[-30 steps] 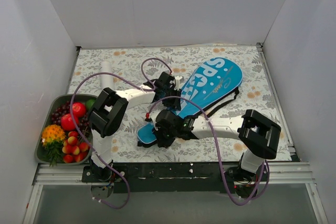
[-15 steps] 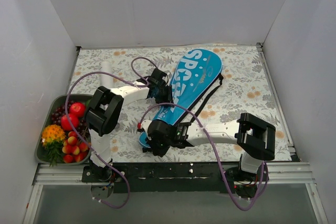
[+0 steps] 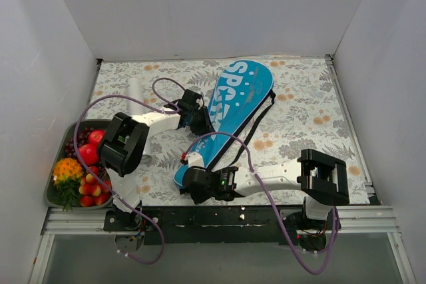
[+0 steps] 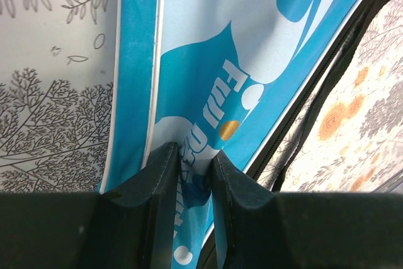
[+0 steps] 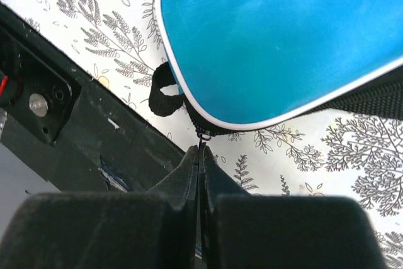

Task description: Pack up the badminton gear

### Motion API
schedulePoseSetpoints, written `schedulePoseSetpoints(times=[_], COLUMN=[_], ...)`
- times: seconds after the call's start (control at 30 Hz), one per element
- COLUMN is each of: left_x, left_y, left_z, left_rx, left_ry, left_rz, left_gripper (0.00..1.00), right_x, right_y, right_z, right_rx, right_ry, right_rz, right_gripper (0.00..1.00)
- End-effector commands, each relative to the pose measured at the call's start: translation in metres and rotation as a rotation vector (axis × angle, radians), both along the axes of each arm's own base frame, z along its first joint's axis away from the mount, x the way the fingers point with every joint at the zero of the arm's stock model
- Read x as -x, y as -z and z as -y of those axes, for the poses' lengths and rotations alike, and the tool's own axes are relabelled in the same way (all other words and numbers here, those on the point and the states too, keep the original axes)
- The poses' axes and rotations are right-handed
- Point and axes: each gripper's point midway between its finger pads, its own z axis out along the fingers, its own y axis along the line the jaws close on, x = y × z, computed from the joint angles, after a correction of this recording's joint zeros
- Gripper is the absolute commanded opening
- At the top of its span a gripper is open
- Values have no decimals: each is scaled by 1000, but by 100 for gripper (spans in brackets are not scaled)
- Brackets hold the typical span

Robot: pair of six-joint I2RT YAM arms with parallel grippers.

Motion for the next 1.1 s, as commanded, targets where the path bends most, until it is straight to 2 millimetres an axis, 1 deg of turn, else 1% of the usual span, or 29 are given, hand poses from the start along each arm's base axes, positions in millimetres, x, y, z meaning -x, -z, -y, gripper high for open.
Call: schedulePoseSetpoints(times=[0.0, 0.1, 0.2, 0.27, 0.3, 0.37, 0.4, 0.43, 0.47, 0.5, 0.53, 0.57, 0.6, 0.63, 0.67, 0.73, 0.77, 0.8, 0.83, 0.87, 0.9, 0.93, 0.97, 1.0, 1.03, 1.07], left_x=[-25, -27, -29, -29, -29, -29, -30, -29, -29, -29, -29, -29, -30, -29, -29, -29, -27, -27, -26, -23, -21, -20, -11, -7, -5, -1], left_y=[24, 23, 19, 17, 16, 13, 12, 10, 9, 7, 5, 2, -2, -5, -10, -20, -23, -33, -38, -43, -57, -64, -77, -86, -110, -122], left_z=[-53, -52, -49, -49, -49, -50, -50, -50, -50, -49, -49, -49, -48, -46, -45, -39, -38, -35, -34, -30, -27, -23, -12, -8, -5, -3], left_rx=[-154, -148, -129, -125, -125, -130, -132, -131, -132, -128, -129, -126, -126, -119, -114, -93, -84, -67, -61, -37, -12, 12, 75, 102, 134, 146], left_ry=[-230, -240, -238, -228, -224, -208, -205, -199, -188, -182, -174, -166, -149, -132, -121, -79, -60, -47, -25, 0, 18, 52, 120, 153, 176, 211], left_rz=[33, 36, 43, 53, 59, 77, 81, 88, 94, 100, 107, 113, 127, 127, 134, 152, 157, 178, 190, 193, 219, 245, 256, 276, 335, 372], left_gripper=[0, 0, 0, 0, 0, 0, 0, 0, 0, 1, 2, 3, 3, 4, 6, 10, 14, 18, 22, 25, 35, 40, 45, 56, 67, 75], right_x=[12, 11, 12, 11, 10, 7, 4, 1, -2, -6, -9, -13, -18, -20, -25, -30, -34, -37, -39, -43, -47, -50, -53, -58, -62, -68], right_y=[-35, -44, -49, -48, -48, -48, -49, -56, -55, -58, -66, -67, -71, -79, -80, -91, -90, -96, -102, -102, -109, -115, -117, -122, -131, -133], right_z=[-21, -29, -35, -32, -29, -19, -14, -9, 0, 5, 12, 23, 30, 36, 47, 59, 71, 74, 78, 90, 94, 100, 111, 117, 122, 130], right_rx=[-124, -154, -177, -164, -157, -142, -137, -142, -116, -107, -106, -70, -59, -63, -27, -8, 33, 38, 35, 76, 81, 85, 117, 124, 112, 122], right_ry=[154, 158, 141, 126, 129, 132, 142, 152, 157, 167, 174, 187, 204, 207, 218, 234, 243, 237, 244, 256, 272, 284, 295, 314, 324, 342], right_rz=[-27, -10, -4, 8, 17, 35, 54, 66, 81, 102, 113, 127, 151, 160, 166, 173, 179, 189, 192, 197, 215, 229, 244, 270, 282, 289], right_gripper=[1, 1, 1, 1, 10, 23, 36, 44, 54, 67, 71, 74, 84, 90, 91, 93, 93, 94, 94, 95, 95, 95, 96, 96, 96, 96])
